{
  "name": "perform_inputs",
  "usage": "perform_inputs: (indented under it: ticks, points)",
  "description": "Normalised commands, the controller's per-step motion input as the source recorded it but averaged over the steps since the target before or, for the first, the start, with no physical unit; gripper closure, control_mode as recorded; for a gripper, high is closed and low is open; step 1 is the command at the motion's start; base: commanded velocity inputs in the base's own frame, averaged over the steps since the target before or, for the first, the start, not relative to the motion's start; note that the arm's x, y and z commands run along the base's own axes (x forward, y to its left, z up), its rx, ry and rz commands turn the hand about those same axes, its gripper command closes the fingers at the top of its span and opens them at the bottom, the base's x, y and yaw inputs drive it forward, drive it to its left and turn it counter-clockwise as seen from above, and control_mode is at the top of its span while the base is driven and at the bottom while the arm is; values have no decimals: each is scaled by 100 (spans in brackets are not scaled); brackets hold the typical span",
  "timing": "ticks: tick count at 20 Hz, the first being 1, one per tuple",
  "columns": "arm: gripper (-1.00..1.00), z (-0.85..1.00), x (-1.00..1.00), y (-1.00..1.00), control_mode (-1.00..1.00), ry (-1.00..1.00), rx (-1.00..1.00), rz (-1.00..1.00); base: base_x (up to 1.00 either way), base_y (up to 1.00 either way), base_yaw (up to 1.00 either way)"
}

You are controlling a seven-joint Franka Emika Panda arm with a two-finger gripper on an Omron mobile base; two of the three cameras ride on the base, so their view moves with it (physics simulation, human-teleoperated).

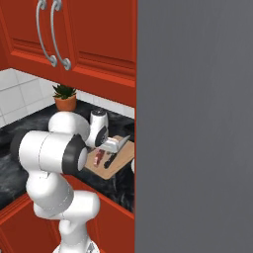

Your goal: Pick up the knife from the drawer and place it on the cutting board. Then place the meat from the plate to the cutting board.

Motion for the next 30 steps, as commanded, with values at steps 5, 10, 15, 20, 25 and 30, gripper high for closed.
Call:
perform_inputs:
  ticks: [5, 10, 15, 20, 25, 30]
  points:
    - [-100, 0, 0, -24, -100, -2, 0, 5, 0, 0, 0]
    - [-100, 0, 0, -23, -100, -6, 0, 8, 0, 0, 0]
    - [-100, -1, 0, -25, -100, -7, -2, 9, 0, 0, 0]
    - [-100, 2, -8, -50, -100, -11, -1, 19, 0, 0, 0]
    - [-100, 20, -29, -40, -100, -12, 0, 23, 0, 0, 0]
    - [-100, 52, -1, 2, -100, -8, 0, 7, 0, 0, 0]
